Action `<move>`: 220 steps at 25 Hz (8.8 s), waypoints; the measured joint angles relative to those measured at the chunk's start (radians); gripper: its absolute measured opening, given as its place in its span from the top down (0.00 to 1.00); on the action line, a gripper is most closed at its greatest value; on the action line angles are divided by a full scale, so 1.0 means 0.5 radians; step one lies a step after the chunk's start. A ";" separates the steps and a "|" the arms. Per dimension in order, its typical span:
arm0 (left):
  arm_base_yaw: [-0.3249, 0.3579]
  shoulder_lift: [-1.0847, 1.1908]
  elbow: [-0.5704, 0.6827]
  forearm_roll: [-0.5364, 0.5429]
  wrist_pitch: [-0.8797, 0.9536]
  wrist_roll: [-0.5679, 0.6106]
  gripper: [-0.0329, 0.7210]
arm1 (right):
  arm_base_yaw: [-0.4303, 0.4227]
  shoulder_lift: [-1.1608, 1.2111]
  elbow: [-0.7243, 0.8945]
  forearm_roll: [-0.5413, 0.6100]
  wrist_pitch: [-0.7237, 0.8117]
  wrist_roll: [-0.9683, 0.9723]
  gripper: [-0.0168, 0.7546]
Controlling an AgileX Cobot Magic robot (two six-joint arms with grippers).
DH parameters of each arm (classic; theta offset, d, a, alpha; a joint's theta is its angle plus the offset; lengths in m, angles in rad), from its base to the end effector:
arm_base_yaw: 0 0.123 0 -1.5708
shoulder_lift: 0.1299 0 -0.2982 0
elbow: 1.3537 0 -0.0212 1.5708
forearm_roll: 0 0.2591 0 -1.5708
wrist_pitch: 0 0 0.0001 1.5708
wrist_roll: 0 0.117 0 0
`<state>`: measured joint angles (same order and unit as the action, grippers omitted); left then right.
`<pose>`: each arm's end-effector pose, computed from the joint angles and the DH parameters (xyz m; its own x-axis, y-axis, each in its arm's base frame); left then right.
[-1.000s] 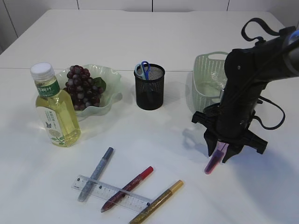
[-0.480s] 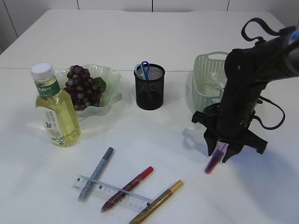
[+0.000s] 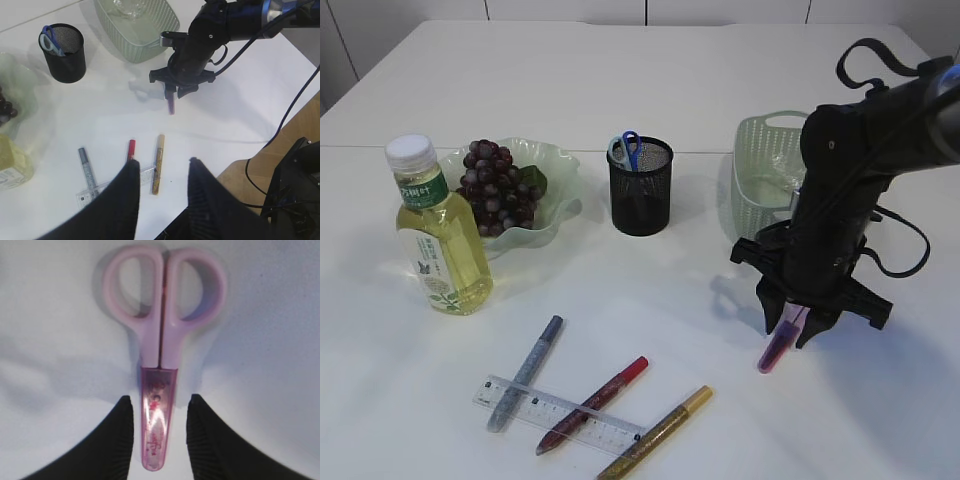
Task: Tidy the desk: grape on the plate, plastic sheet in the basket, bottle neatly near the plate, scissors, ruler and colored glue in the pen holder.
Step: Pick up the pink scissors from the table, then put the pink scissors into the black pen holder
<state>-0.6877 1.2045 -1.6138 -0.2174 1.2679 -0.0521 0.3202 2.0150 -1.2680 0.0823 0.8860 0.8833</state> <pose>0.1628 -0.1649 0.4756 -0.6177 0.3585 -0.6999 0.6679 0.7089 -0.2264 0.3609 0.1275 0.1146 -0.8172 0.5752 0.0354 0.5763 0.8151 0.0592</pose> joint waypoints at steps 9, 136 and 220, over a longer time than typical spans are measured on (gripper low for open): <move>0.000 0.000 0.000 0.000 0.000 0.000 0.63 | 0.000 0.046 0.000 0.015 0.007 0.000 0.59; 0.000 0.000 0.000 -0.003 0.000 0.000 0.63 | 0.259 -0.312 -0.073 0.024 -0.501 -1.925 0.74; 0.000 0.000 0.000 0.009 0.000 0.000 0.63 | 0.256 0.272 -0.414 -0.136 -2.171 -2.123 0.74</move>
<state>-0.6877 1.2045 -1.6138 -0.2130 1.2679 -0.0521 0.4483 2.1511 -1.4752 0.0144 -0.1995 -0.1783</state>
